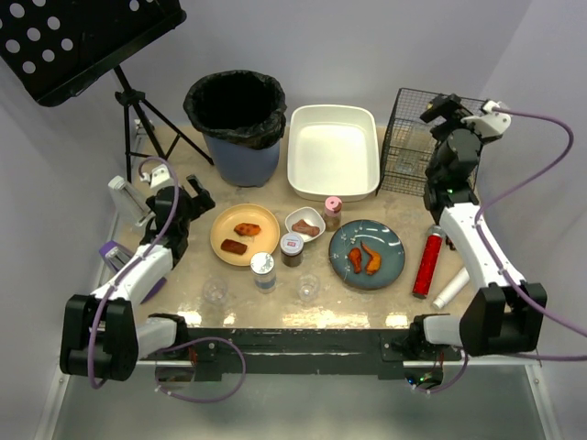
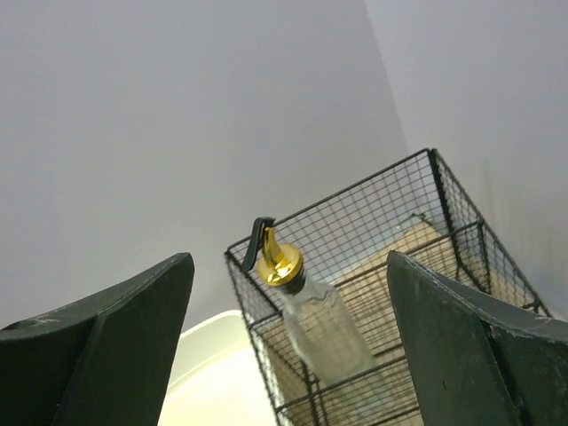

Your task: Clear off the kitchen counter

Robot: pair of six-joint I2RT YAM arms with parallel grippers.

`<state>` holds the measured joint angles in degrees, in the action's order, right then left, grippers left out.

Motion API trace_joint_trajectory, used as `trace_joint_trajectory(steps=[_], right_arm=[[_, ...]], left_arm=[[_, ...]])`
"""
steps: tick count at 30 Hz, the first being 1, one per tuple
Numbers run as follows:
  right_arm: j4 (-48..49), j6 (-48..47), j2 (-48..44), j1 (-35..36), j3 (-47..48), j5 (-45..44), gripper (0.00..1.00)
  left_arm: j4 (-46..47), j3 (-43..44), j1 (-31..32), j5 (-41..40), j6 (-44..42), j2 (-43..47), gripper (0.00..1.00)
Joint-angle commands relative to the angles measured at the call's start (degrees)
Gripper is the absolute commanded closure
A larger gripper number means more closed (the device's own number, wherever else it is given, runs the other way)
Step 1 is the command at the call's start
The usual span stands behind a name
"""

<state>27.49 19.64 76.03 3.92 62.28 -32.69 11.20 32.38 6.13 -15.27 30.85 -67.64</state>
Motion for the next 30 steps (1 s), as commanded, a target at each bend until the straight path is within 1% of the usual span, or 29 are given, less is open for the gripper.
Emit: trace_joint_trajectory(steps=[1, 4, 11, 16, 19, 22, 23, 27, 28, 30], right_arm=[[-5.2, 9.3, -5.3, -0.3, -3.1, 5.2, 0.06], [-5.5, 12.3, -8.3, 0.2, -6.3, 8.8, 0.06], [-5.5, 16.8, -12.0, 2.0, -13.0, 12.4, 0.06], [-5.1, 17.8, -12.7, 4.2, -15.9, 13.8, 0.06], [-5.7, 17.2, -12.8, 7.1, -16.5, 12.6, 0.06], [-6.2, 16.2, -13.0, 11.0, -16.7, 11.4, 0.06], [-6.8, 16.0, -13.1, 12.2, -16.5, 11.4, 0.06], [-9.0, 14.5, -13.4, 18.3, -16.3, 11.1, 0.06], [-9.4, 14.2, -13.5, 19.4, -16.6, 11.6, 0.06], [-10.8, 14.2, -13.8, 22.9, -16.8, 12.1, 0.06]], left_arm=[[-1.5, 1.5, 0.1, -1.3, 4.9, 2.5, 0.00], [-1.9, 1.5, 0.1, -0.1, 5.2, 3.1, 0.00], [-3.9, 3.1, 0.1, 0.5, 5.1, 2.5, 0.00], [-8.7, 6.8, 0.2, 0.1, 4.8, 0.1, 0.05], [-10.4, 8.1, 0.5, 0.6, 4.5, 0.1, 0.07], [-11.1, 9.0, 1.4, -0.2, 4.0, 0.3, 0.07], [-13.6, 9.3, 1.7, -0.5, 3.9, 0.3, 0.08], [-14.4, 9.6, 4.3, -0.7, 3.1, 1.0, 0.08], [-14.4, 9.6, 5.1, -0.4, 2.9, 1.1, 0.07], [-15.0, 9.7, 7.4, -0.3, 2.8, 1.2, 0.03]])
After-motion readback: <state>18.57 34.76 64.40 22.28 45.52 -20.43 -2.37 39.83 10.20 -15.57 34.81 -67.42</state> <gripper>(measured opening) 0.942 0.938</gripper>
